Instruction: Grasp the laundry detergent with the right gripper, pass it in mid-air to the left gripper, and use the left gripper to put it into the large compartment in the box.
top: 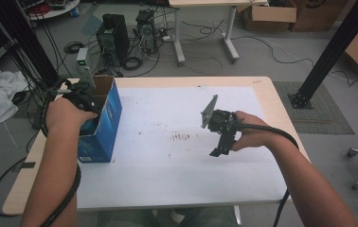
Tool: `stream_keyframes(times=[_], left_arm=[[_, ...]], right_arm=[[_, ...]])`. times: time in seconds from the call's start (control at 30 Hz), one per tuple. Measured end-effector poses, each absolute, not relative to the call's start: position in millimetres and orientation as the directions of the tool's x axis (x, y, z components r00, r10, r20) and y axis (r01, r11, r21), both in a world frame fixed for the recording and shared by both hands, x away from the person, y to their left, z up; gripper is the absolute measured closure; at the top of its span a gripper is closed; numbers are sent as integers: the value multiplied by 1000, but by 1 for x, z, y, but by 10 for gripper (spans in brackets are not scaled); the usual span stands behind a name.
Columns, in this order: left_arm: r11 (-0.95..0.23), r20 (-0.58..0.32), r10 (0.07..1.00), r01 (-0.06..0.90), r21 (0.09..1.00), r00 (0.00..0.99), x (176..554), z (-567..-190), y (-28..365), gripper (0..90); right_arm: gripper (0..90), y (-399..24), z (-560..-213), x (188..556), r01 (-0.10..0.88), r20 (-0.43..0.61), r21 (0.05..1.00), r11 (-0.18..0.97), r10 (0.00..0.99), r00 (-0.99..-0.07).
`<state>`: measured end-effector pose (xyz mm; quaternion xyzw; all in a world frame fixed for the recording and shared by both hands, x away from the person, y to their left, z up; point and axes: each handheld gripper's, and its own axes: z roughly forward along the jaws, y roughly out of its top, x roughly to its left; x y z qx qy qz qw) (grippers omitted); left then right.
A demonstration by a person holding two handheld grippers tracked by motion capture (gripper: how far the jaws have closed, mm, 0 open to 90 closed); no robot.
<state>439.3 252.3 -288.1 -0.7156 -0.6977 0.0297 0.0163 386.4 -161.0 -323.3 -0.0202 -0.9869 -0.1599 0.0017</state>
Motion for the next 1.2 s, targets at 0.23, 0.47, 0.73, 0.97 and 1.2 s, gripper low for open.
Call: stream_keyframes(times=[0.23, 0.47, 0.73, 0.97, 1.2], left_arm=[[-27, 6, 1000, 998, -57, 27, 438, -286, 249, 327], [-27, 16, 999, 998, -57, 28, 437, -281, 248, 305], [-30, 17, 999, 999, -38, 30, 435, -268, 247, 291], [-35, 13, 999, 999, -22, 35, 434, -252, 246, 267], [-50, 26, 998, 999, -21, 50, 435, -244, 242, 233]], right_arm=[[0, -162, -322, 386, 42, 11, 319, 947, 41, -999], [0, -163, -323, 385, 42, 11, 322, 946, 41, -999], [0, -164, -322, 383, 46, 7, 324, 945, 46, -999], [0, -163, -321, 382, 46, 6, 322, 946, 47, -999], [0, -162, -319, 382, 43, 5, 320, 946, 43, -999]])
